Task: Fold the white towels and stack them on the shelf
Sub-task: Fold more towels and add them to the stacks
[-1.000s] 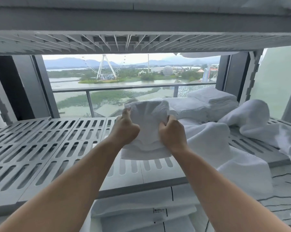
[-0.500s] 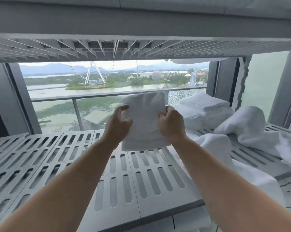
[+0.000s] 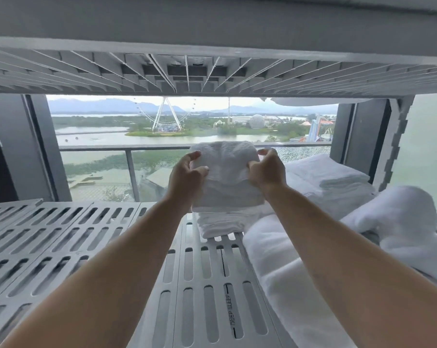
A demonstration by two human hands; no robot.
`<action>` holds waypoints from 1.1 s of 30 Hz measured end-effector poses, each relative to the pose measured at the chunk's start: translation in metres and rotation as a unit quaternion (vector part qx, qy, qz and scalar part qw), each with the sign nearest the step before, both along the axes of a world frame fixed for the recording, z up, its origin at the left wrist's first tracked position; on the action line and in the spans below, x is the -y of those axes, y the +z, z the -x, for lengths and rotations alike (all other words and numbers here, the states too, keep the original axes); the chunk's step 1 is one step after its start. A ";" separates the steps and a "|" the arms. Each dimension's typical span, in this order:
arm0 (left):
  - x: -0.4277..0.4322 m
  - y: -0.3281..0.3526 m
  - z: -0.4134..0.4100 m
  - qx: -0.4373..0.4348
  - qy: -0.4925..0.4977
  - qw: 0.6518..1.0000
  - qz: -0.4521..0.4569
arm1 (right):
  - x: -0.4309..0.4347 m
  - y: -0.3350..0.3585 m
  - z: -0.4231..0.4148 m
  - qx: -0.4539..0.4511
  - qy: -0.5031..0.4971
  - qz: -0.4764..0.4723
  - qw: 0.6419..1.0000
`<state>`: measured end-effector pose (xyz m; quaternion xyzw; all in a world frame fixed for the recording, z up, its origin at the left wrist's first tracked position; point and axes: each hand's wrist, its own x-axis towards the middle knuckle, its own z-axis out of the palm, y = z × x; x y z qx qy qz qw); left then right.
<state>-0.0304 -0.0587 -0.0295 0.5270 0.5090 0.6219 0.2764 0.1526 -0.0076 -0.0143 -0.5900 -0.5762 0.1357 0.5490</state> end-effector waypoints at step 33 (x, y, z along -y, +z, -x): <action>-0.099 -0.023 -0.002 -0.228 0.001 0.961 0.154 | -0.099 -0.035 -0.001 0.164 0.040 0.137 0.976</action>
